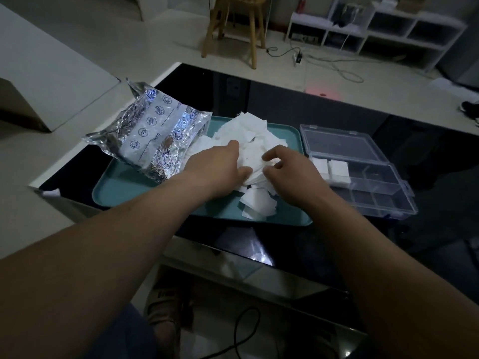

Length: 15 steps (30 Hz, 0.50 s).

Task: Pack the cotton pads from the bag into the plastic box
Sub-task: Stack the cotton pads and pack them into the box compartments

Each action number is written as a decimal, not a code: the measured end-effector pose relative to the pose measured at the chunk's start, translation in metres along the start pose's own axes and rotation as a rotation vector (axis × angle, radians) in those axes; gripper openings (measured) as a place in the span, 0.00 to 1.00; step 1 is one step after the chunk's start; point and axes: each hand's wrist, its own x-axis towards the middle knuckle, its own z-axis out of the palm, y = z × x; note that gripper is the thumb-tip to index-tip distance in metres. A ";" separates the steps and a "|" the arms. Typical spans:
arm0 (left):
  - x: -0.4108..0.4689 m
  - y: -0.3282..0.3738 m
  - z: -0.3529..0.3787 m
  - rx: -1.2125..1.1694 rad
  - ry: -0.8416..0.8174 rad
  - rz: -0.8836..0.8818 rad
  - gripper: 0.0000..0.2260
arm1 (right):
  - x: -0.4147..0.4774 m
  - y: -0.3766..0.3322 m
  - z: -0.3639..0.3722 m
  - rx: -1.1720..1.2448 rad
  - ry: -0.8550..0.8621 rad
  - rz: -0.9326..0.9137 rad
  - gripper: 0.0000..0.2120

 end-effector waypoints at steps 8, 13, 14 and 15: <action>-0.001 -0.005 -0.004 0.029 0.189 0.096 0.04 | 0.011 0.002 -0.006 -0.089 -0.017 -0.009 0.11; -0.002 -0.005 -0.010 -0.056 0.311 0.190 0.04 | 0.011 0.007 -0.013 -0.108 -0.015 0.007 0.11; -0.003 -0.003 -0.007 -0.050 0.296 0.202 0.05 | 0.011 0.008 -0.013 -0.112 -0.019 0.008 0.11; -0.004 -0.002 -0.004 -0.043 0.264 0.210 0.06 | 0.011 0.008 -0.013 -0.115 -0.025 0.007 0.10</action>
